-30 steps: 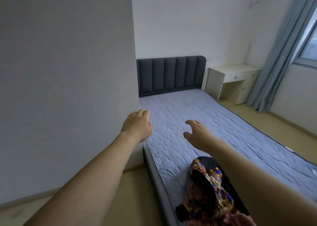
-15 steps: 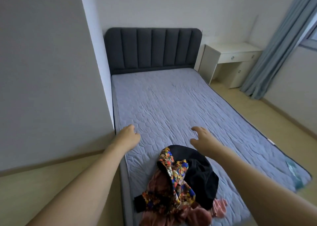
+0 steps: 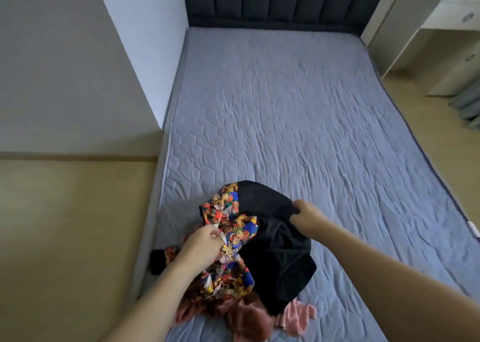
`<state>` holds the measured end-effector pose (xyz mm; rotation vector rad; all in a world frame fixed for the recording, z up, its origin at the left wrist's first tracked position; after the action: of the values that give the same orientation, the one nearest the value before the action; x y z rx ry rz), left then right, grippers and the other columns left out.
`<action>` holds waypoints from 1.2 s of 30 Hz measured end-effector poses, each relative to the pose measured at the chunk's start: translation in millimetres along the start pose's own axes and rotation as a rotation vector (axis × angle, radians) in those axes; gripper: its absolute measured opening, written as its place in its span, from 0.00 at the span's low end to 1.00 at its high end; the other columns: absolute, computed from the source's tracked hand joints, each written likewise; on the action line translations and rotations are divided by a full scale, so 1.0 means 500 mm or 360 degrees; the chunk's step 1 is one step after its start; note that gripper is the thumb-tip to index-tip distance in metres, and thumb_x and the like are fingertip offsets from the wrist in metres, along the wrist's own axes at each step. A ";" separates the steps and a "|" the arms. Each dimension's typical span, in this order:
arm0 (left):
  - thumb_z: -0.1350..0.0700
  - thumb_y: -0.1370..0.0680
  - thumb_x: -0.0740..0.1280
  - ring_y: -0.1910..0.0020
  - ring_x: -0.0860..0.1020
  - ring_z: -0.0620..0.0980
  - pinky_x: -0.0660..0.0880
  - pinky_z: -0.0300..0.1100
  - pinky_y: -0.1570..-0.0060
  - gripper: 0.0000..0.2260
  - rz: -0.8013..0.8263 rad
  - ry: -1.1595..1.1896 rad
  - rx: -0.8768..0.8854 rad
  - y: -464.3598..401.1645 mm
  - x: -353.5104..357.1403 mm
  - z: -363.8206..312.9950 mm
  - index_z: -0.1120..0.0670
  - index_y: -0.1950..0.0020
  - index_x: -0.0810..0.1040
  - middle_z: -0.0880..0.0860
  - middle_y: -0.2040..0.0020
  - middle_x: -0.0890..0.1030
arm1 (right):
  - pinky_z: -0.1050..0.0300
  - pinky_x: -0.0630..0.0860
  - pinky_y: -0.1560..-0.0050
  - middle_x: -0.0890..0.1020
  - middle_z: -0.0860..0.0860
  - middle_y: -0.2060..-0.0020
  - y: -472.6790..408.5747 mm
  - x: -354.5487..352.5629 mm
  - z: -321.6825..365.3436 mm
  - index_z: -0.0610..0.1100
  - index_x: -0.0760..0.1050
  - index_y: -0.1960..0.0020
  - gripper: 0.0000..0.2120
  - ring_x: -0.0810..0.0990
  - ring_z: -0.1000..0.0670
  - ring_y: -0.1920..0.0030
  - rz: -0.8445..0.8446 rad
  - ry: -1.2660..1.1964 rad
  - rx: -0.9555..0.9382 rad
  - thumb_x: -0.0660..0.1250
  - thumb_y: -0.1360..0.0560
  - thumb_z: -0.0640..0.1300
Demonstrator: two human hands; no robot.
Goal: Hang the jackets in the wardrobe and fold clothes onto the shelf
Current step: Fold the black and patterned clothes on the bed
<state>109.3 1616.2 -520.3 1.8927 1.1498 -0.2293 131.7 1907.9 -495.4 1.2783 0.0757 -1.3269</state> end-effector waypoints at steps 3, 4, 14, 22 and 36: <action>0.53 0.23 0.61 0.61 0.77 0.43 0.74 0.39 0.61 0.13 0.0351 0.0018 0.0018 -0.041 0.207 0.003 0.47 0.40 0.77 0.48 0.50 0.80 | 0.55 0.70 0.48 0.67 0.44 0.29 -0.091 0.071 -0.114 0.43 0.58 0.24 0.29 0.73 0.44 0.38 0.0072 -0.0021 0.0111 0.60 0.24 0.42; 0.53 0.23 0.61 0.53 0.78 0.44 0.75 0.41 0.51 0.15 0.0372 -0.0116 0.0081 -0.062 0.264 0.003 0.47 0.37 0.75 0.48 0.43 0.79 | 0.56 0.70 0.50 0.67 0.44 0.30 -0.123 0.098 -0.156 0.42 0.58 0.24 0.30 0.73 0.45 0.40 0.0098 -0.0036 0.0150 0.61 0.24 0.42; 0.41 0.27 0.65 0.23 0.51 0.60 0.44 0.70 0.29 0.34 -0.0489 -0.1082 -0.0021 -0.243 0.474 0.075 0.46 0.23 0.60 0.58 0.22 0.53 | 0.43 0.71 0.35 0.65 0.44 0.31 -0.387 0.306 -0.414 0.51 0.50 0.23 0.46 0.69 0.40 0.33 0.0127 -0.0275 0.0298 0.74 0.31 0.58; 0.36 0.30 0.65 0.39 0.70 0.58 0.67 0.57 0.38 0.27 -0.0728 -0.1178 0.0153 -0.243 0.566 -0.020 0.51 0.37 0.72 0.56 0.35 0.71 | 0.54 0.71 0.60 0.78 0.43 0.55 -0.450 0.263 -0.448 0.44 0.67 0.54 0.08 0.75 0.46 0.61 0.0175 0.0016 -0.0049 0.63 0.23 0.47; 0.60 0.26 0.58 0.50 0.80 0.54 0.78 0.49 0.49 0.12 0.0506 -0.0849 -0.0311 -0.205 0.576 0.096 0.52 0.50 0.79 0.54 0.48 0.82 | 0.55 0.77 0.69 0.83 0.42 0.55 -0.432 0.264 -0.418 0.39 0.74 0.39 0.18 0.83 0.44 0.64 0.0482 -0.1778 0.0367 0.63 0.29 0.35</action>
<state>200.9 1778.5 -767.4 1.6693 0.4883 -0.3989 143.3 2026.5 -801.5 0.5399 -1.0270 -1.6269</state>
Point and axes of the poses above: each hand's wrist, its own y-axis away from the middle knuckle, its own x-axis out of the palm, z = x × y, the point moved 9 cm from there along -y, towards the middle knuckle
